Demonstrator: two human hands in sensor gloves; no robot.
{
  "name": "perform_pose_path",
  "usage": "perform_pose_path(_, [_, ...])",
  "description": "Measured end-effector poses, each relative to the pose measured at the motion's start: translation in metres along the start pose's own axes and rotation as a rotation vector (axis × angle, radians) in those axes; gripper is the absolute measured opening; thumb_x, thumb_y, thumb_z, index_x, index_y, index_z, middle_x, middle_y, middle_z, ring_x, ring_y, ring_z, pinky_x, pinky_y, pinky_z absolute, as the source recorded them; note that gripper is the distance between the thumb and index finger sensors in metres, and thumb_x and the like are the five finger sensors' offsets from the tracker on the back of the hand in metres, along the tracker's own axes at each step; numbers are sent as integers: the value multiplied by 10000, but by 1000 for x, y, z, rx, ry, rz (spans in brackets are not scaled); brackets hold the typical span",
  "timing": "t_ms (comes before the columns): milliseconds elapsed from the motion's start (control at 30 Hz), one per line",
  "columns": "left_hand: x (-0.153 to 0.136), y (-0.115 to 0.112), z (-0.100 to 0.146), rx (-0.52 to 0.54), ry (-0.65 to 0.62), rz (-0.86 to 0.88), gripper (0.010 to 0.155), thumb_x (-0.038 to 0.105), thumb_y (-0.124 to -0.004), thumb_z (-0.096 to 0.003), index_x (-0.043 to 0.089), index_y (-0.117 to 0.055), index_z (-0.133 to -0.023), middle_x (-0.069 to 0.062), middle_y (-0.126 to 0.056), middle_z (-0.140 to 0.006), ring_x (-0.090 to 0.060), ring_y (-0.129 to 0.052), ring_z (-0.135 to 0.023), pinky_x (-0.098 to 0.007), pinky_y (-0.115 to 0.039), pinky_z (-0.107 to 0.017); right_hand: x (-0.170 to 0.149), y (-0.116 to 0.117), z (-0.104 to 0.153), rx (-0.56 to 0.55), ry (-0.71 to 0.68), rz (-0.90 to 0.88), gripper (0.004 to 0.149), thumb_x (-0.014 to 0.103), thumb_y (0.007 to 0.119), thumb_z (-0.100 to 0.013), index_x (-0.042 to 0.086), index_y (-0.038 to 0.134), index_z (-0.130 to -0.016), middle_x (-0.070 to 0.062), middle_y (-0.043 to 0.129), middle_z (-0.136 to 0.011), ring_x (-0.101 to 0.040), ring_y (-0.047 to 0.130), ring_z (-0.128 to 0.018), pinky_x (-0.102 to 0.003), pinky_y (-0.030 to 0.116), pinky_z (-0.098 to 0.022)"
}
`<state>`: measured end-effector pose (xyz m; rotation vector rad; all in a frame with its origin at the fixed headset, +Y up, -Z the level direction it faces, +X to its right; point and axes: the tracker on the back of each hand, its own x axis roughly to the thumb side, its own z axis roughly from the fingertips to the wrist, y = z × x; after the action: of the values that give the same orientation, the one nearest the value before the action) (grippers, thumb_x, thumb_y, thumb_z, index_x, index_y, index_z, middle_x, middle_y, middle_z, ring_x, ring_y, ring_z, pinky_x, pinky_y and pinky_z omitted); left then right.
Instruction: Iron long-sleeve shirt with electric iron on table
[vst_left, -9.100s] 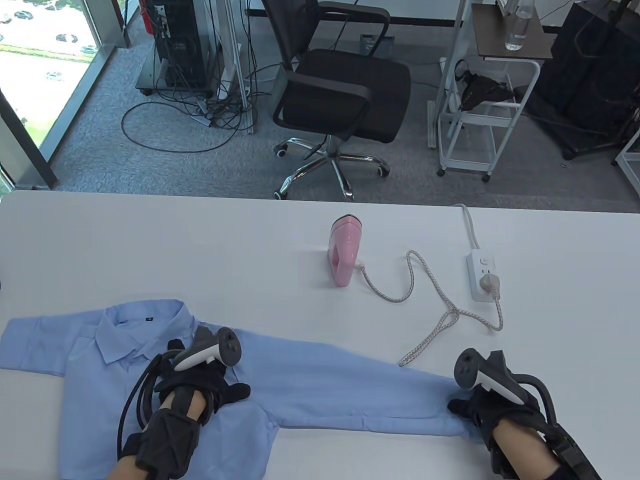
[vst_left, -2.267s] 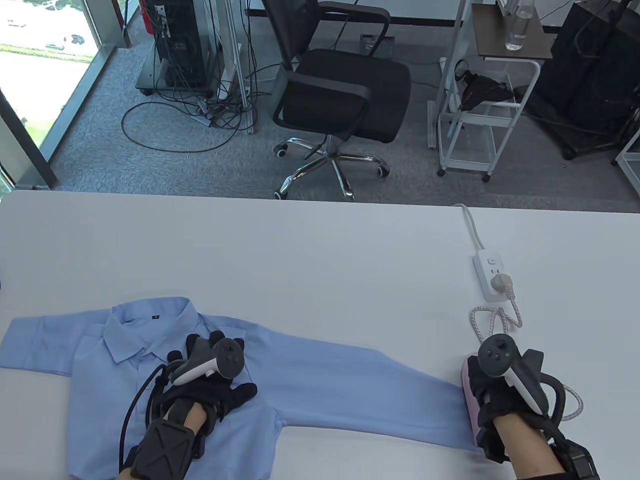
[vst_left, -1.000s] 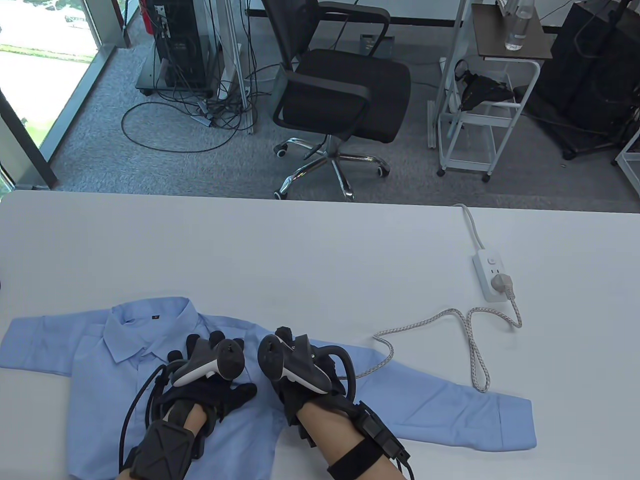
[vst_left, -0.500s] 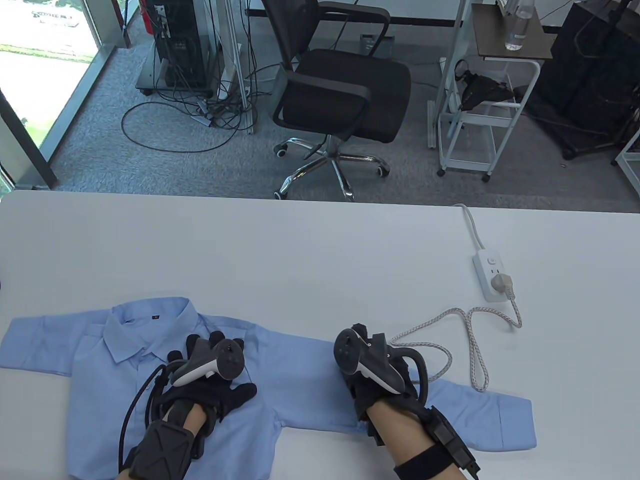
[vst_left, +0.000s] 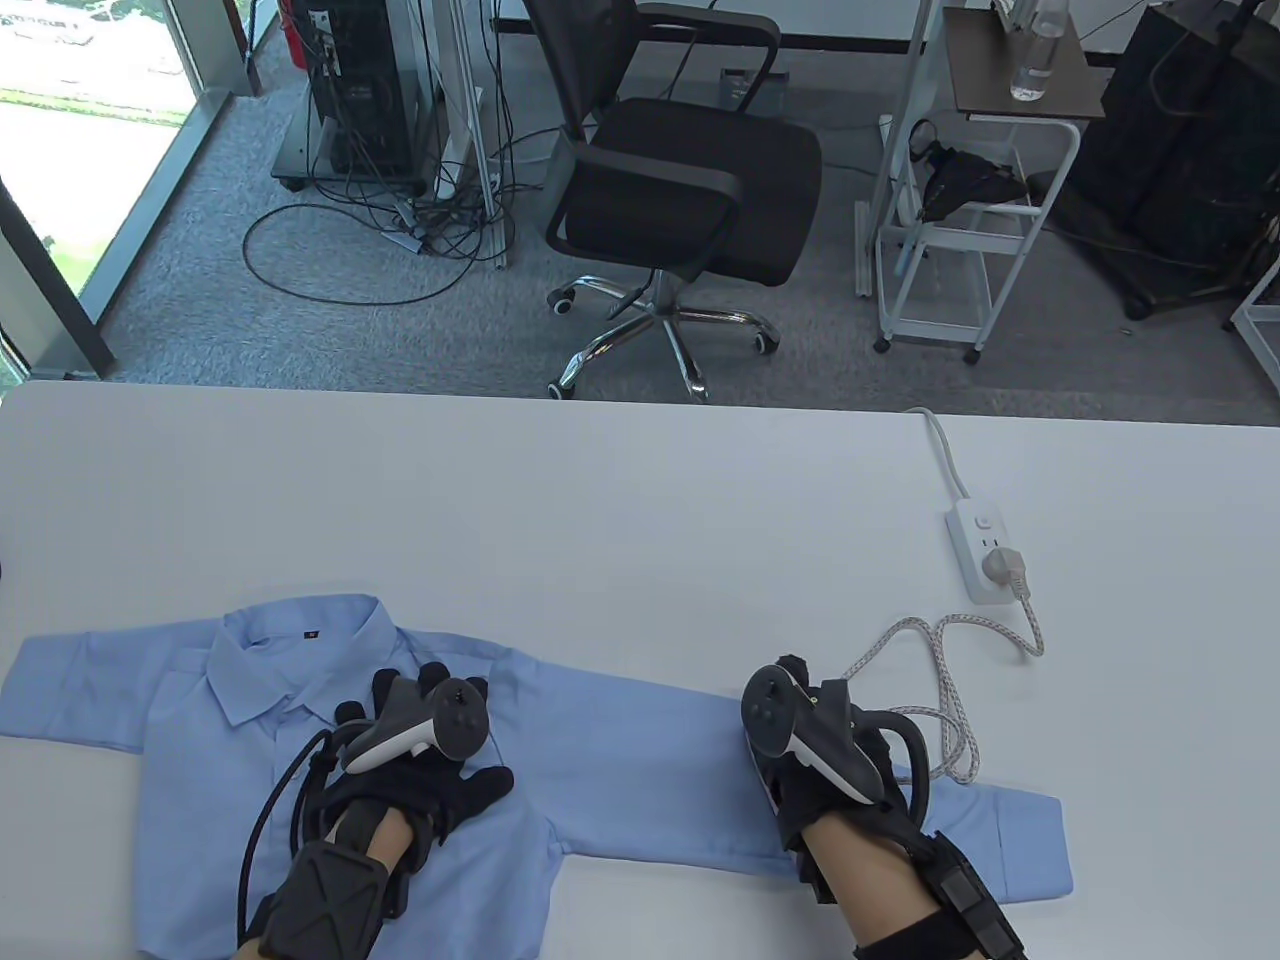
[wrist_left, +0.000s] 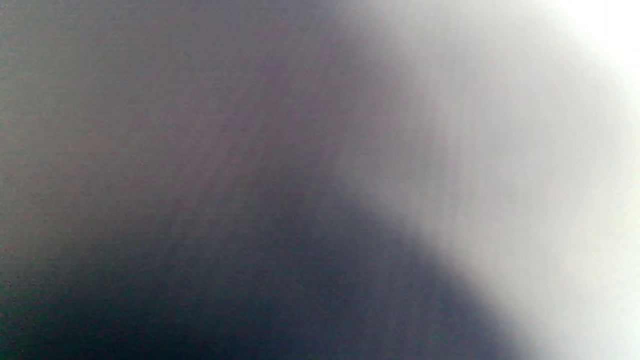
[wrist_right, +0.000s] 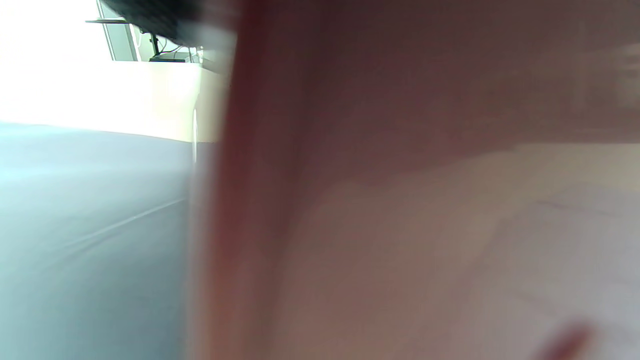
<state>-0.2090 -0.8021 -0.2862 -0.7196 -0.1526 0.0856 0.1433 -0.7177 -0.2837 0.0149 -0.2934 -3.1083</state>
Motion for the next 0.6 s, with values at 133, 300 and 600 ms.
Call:
perform_pose_path(133, [0,0,0,-1,0,1,1000,773,-396,-345,271,195,-977,-205,265,-981,-646,122,-878,-857,-81,-557,-8,0,2,-4,12,3,626,513,627,-616,132,492,-1094,-45,882,-579,-139,946,-235,-427,932,-281])
perform_pose_path(300, [0,0,0,0,0,2,1000,773,-397,-346,272,195,-978,-203,264,-982,-646,122,-878,-857,-81,-558,-20,1,3,-7,27,10,599,514,630,-616,164,516,-1088,-47,883,-579,-144,947,-235,-431,931,-282])
perform_pose_path(600, [0,0,0,-3,2,7,1005,771,-402,-349,262,194,-978,-203,264,-982,-645,122,-876,-856,-80,-557,-76,1,5,11,141,-10,597,518,652,-602,188,524,-1083,-49,884,-571,-158,949,-239,-446,924,-293])
